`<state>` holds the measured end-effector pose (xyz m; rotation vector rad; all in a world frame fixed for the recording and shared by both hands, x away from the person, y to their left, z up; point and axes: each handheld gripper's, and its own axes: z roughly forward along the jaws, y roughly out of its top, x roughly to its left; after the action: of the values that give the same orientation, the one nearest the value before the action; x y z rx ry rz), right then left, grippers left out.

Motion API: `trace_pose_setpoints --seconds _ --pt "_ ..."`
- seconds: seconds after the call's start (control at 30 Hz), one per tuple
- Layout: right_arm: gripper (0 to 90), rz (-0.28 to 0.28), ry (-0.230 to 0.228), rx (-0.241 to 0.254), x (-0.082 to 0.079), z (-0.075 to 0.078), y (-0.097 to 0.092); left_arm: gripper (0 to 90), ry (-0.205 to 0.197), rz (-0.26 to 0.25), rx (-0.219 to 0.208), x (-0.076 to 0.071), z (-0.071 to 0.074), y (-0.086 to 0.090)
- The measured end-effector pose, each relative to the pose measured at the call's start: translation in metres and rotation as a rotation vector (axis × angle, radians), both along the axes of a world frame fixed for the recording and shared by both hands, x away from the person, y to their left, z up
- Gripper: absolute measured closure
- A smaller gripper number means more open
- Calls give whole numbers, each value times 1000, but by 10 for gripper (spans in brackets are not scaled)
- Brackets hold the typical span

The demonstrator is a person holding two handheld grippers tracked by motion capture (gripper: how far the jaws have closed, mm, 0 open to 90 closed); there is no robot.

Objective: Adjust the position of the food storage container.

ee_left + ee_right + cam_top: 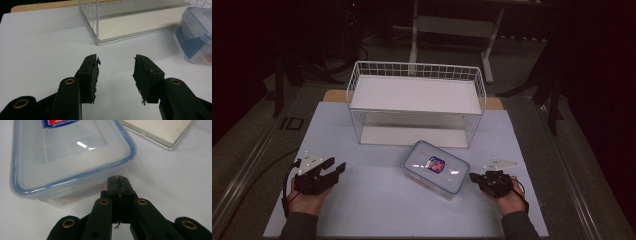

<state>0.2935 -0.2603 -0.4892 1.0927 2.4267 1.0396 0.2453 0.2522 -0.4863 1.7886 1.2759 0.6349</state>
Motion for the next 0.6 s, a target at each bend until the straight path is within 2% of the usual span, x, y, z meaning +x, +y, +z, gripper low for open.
trace_pose_setpoints --seconds 0.3,0.4,0.43,0.6 --pt "896 -46 -8 -4 25 -1 23 538 0 -7 6 1 -1 -2" --pt "895 -54 -13 -6 28 -1 26 539 0 -8 8 2 -1 -2" --pt "896 -71 -21 -6 35 -3 33 539 1 -9 9 2 -1 -2" --pt "897 -102 -18 -5 47 -9 47 547 5 -10 12 3 -1 -2"
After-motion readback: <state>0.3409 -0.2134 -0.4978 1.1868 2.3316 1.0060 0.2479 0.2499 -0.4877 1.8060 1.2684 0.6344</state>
